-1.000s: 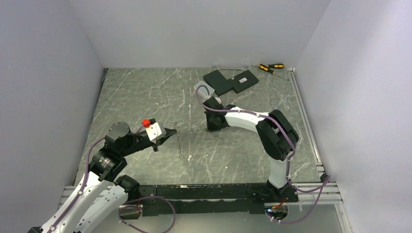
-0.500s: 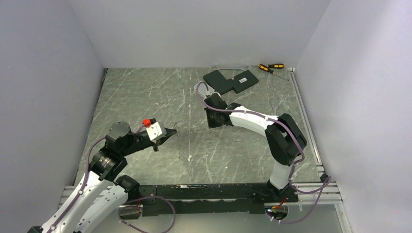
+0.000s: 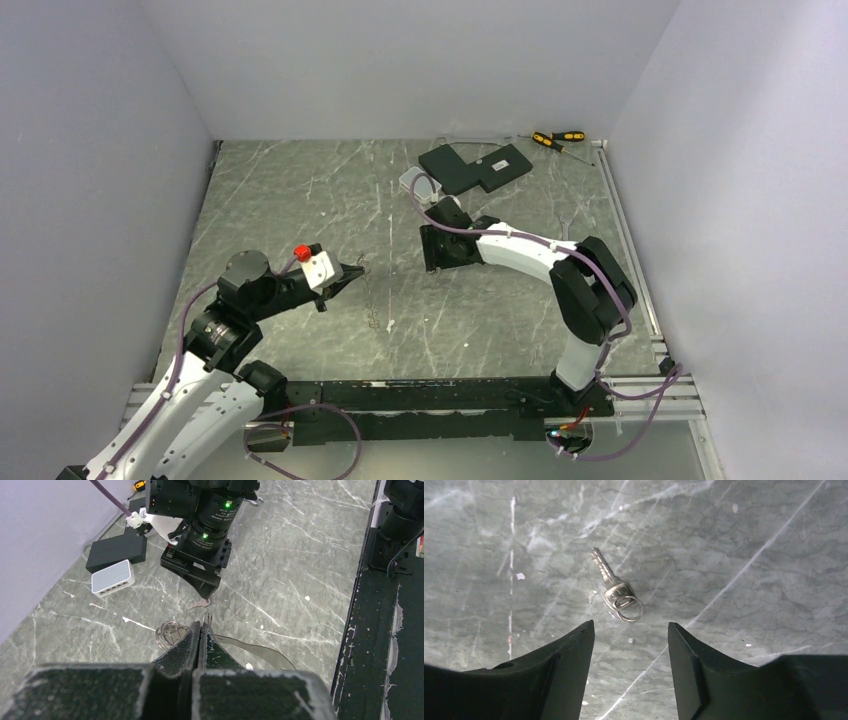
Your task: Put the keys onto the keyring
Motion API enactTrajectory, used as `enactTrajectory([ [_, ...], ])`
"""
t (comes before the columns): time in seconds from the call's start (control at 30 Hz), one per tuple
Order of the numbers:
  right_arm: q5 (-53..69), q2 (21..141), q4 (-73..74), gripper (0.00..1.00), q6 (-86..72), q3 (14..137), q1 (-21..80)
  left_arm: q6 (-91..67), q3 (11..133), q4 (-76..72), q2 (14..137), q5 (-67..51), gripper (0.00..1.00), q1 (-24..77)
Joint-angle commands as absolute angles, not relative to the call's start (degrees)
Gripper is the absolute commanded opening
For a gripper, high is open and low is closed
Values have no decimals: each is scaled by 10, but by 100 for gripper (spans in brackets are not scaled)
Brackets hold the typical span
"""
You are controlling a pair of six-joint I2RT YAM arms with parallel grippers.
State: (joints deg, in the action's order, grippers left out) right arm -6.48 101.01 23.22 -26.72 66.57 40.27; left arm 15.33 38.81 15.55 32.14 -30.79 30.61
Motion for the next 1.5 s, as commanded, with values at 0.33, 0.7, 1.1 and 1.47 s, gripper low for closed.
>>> enactTrajectory([
  [0.33,-70,1061,279,51,-289,706,398,163,391,133,319,-322,0,307],
  [0.7,-112,1122,324,32,-277,745,432,162,391,132,311,-324,0,307],
  [1.1,-130,1107,316,0,-261,736,432,161,390,131,312,-323,0,307],
  [1.47,-74,1035,234,0,-146,680,436,161,389,131,320,-324,0,307],
])
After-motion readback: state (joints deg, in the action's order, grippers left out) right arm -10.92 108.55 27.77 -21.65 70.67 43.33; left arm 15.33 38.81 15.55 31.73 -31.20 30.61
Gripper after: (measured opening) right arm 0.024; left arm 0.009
